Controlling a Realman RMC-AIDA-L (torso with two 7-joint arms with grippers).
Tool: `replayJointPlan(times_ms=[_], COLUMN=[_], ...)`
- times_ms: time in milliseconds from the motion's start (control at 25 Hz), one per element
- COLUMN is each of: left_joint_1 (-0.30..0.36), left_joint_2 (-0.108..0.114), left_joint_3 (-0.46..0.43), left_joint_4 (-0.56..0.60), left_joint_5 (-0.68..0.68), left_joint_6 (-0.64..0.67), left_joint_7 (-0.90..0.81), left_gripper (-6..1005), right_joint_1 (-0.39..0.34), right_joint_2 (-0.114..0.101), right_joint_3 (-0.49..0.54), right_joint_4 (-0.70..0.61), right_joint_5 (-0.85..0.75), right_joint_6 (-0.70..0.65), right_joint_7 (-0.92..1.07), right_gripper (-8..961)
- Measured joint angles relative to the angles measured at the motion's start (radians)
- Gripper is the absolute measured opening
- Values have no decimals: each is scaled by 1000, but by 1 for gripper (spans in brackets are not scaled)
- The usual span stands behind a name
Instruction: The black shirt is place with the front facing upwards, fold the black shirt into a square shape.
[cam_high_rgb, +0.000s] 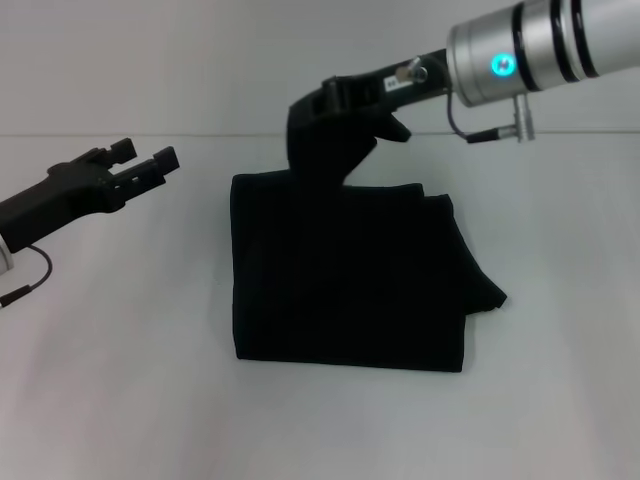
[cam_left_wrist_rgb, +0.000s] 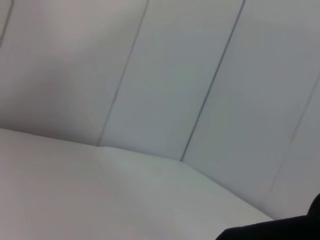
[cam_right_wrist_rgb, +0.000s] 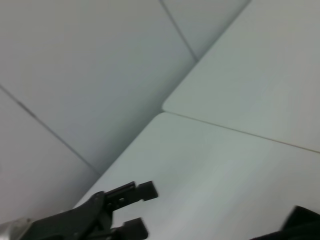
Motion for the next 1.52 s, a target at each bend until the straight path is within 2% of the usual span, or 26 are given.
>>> replayJointPlan(times_ms=[320,480,640,920,1120,1400,1520], left_joint_1=[4,5,8,3,-9,-18,-25], left_joint_2=[-3,-3,-1,-5,-9,-21,-25], left_joint_3=[-4,-10,-13,-13,-8,-5,-5], left_joint_4=[5,6,7,7,5,-1,-1], left_joint_5=[0,0,0,0,0,0,0], left_joint_6=[-4,-11,-11,-3,-2,0,0], left_joint_7=[1,3,3,2,-4,-5,-6], left_gripper=[842,842,842,843,843,842,842], right_joint_1=[79,102,83,-13,-98,-202,-241], right_joint_2=[52,59,60,53,42,-5,-17], right_joint_3=[-28,-54,-69,-69,-69,-70,-70], right_joint_4=[-86,-85,-66,-80,-141,-171,-170], right_joint_5=[9,12,13,14,12,3,1], right_joint_6=[-6,28,41,9,-35,-111,-135], right_joint_7=[-1,0,0,21,43,76,77], right_gripper=[26,25,25,26,26,25,26])
